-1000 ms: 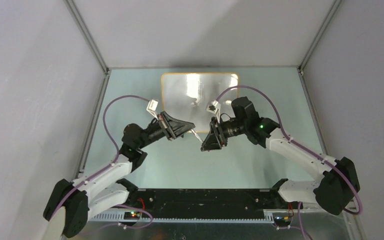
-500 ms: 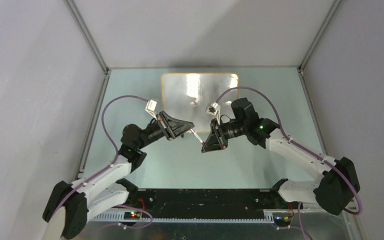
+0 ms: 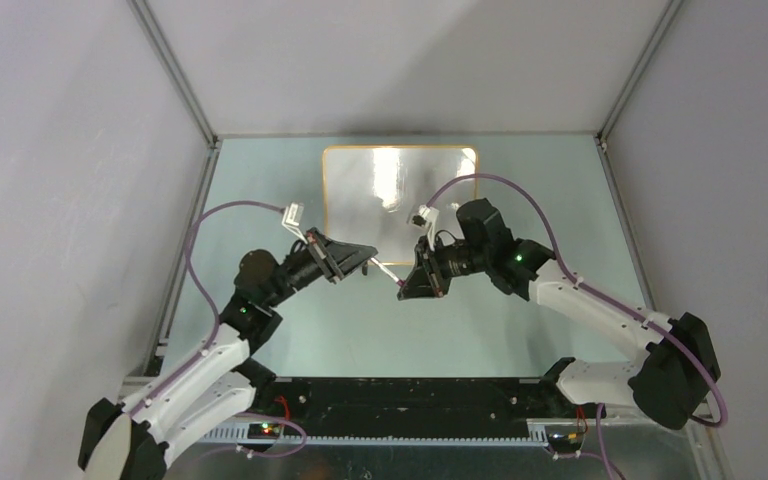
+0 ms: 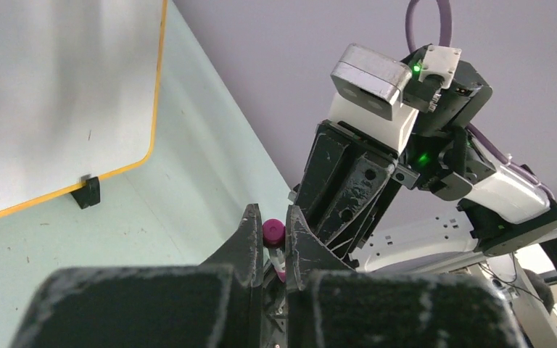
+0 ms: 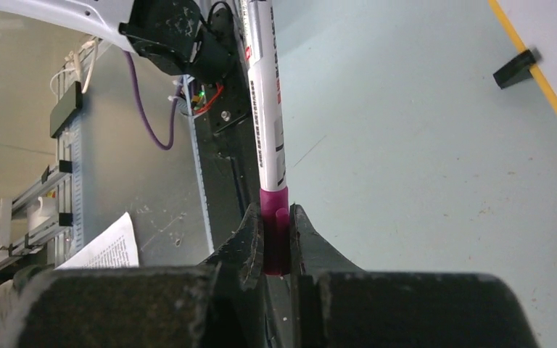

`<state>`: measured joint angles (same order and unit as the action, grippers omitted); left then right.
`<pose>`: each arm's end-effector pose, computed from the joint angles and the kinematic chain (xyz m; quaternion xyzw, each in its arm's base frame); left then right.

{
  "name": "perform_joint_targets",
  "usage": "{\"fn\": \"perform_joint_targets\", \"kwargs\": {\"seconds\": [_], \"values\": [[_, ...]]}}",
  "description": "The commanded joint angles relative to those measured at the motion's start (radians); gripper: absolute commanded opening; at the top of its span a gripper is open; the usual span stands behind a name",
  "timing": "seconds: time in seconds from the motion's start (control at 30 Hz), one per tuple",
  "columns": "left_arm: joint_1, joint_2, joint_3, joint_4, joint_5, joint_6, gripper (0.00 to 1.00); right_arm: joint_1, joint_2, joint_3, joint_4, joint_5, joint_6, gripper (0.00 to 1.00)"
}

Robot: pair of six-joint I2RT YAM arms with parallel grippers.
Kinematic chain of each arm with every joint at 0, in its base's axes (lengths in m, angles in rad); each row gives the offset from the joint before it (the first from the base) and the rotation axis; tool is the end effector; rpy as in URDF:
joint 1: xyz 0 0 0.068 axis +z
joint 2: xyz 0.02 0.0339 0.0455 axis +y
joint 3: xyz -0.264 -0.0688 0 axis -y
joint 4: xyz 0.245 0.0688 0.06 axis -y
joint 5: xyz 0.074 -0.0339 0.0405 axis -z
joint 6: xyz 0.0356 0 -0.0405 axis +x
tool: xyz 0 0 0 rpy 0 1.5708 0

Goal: Write a sentence on the whiteboard
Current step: Open the pen cap of the whiteboard marker.

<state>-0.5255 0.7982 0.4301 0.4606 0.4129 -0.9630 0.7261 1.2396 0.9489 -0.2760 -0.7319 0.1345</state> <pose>0.1590 -0.1087 0.2802 0.0048 0.6765 -0.5916 0.4385 0.1867 0.1976 0.2965 -0.4033 0.7328 0.4725 0.2775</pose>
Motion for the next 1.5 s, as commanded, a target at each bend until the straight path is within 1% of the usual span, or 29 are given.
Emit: {"fn": "perform_joint_targets", "kwargs": {"seconds": [0.0, 0.03, 0.1, 0.17, 0.2, 0.23, 0.27, 0.3, 0.33, 0.37, 0.4, 0.47, 0.5, 0.53, 0.6, 0.77, 0.83, 0.9, 0.93, 0.97, 1.0, 1.03, 1.1, 1.17, 1.27, 1.4, 1.47], "values": [[0.073, -0.053, 0.032, 0.007, -0.064, 0.095, 0.0, -0.051, -0.023, -0.014, -0.049, -0.051, 0.046, 0.0], [0.085, -0.047, 0.026, 0.061, -0.046, 0.08, 0.0, -0.058, -0.025, -0.023, -0.029, -0.137, 0.057, 0.0], [0.092, -0.034, 0.013, 0.139, 0.002, 0.055, 0.0, -0.079, -0.031, -0.055, 0.036, -0.239, 0.096, 0.0], [0.094, -0.025, 0.005, 0.166, 0.013, 0.036, 0.0, -0.096, -0.042, -0.068, 0.094, -0.28, 0.134, 0.0], [0.096, -0.025, 0.001, 0.163, 0.0, 0.031, 0.0, -0.096, -0.046, -0.068, 0.105, -0.267, 0.147, 0.0], [0.098, -0.029, 0.0, 0.148, -0.011, 0.03, 0.0, -0.094, -0.053, -0.063, 0.101, -0.206, 0.147, 0.0], [0.1, -0.034, 0.001, 0.134, -0.035, 0.03, 0.0, -0.09, -0.056, -0.057, 0.058, -0.159, 0.131, 0.0], [0.103, -0.046, 0.005, 0.091, -0.064, 0.036, 0.0, -0.076, -0.059, -0.038, 0.004, -0.047, 0.123, 0.0], [0.104, -0.052, 0.019, 0.063, -0.081, 0.048, 0.0, -0.065, -0.059, -0.029, -0.023, 0.011, 0.104, 0.0], [0.105, -0.064, 0.029, 0.002, -0.112, 0.055, 0.0, -0.039, -0.064, -0.015, -0.065, 0.141, 0.097, 0.0], [0.104, -0.076, 0.045, -0.059, -0.127, 0.067, 0.0, -0.023, -0.072, -0.011, -0.079, 0.208, 0.086, 0.0], [0.105, -0.091, 0.07, -0.143, -0.175, 0.084, 0.0, 0.018, -0.085, -0.008, -0.101, 0.428, 0.08, 0.0], [0.105, -0.096, 0.077, -0.165, -0.206, 0.089, 0.0, 0.037, -0.09, -0.007, -0.11, 0.477, 0.081, 0.0], [0.105, -0.103, 0.087, -0.207, -0.221, 0.096, 0.0, 0.044, -0.095, -0.007, -0.113, 0.559, 0.082, 0.0], [0.105, -0.107, 0.096, -0.239, -0.251, 0.103, 0.0, 0.067, -0.099, -0.007, -0.116, 0.649, 0.079, 0.0], [0.105, -0.098, 0.104, -0.259, -0.268, 0.104, 0.0, 0.143, -0.101, -0.007, -0.102, 0.804, 0.056, 0.0], [0.107, -0.102, 0.103, -0.254, -0.274, 0.11, 0.0, 0.153, -0.091, -0.007, -0.099, 0.793, 0.048, 0.0], [0.124, -0.109, 0.107, -0.25, -0.274, 0.121, 0.0, 0.141, -0.078, -0.007, -0.1, 0.703, 0.044, 0.0], [0.133, -0.11, 0.107, -0.241, -0.252, 0.122, 0.0, 0.123, -0.074, -0.01, -0.097, 0.612, 0.044, 0.0], [0.152, -0.108, 0.105, -0.209, -0.236, 0.117, 0.0, 0.112, -0.068, -0.013, -0.091, 0.553, 0.048, 0.0], [0.159, -0.105, 0.104, -0.191, -0.194, 0.112, 0.0, 0.087, -0.067, -0.023, -0.071, 0.429, 0.051, 0.0], [0.171, -0.097, 0.1, -0.147, -0.175, 0.099, 0.0, 0.074, -0.071, -0.031, -0.053, 0.37, 0.065, 0.0], [0.178, -0.081, 0.099, -0.091, -0.12, 0.078, 0.0, 0.034, -0.084, -0.06, 0.004, 0.162, 0.098, 0.0], [0.19, -0.066, 0.096, -0.036, -0.068, 0.051, 0.0, -0.02, -0.099, -0.087, 0.056, 0.057, 0.129, 0.0], [0.213, -0.06, 0.102, -0.002, -0.009, 0.03, 0.0, -0.046, -0.114, -0.1, 0.057, 0.038, 0.125, 0.0], [0.257, -0.077, 0.147, -0.038, 0.021, 0.046, 0.0, -0.044, -0.107, -0.1, -0.003, 0.1, 0.091, 0.0], [0.271, -0.091, 0.187, -0.081, 0.021, 0.07, 0.0, -0.023, -0.083, -0.098, -0.04, 0.174, 0.077, 0.0]]}}
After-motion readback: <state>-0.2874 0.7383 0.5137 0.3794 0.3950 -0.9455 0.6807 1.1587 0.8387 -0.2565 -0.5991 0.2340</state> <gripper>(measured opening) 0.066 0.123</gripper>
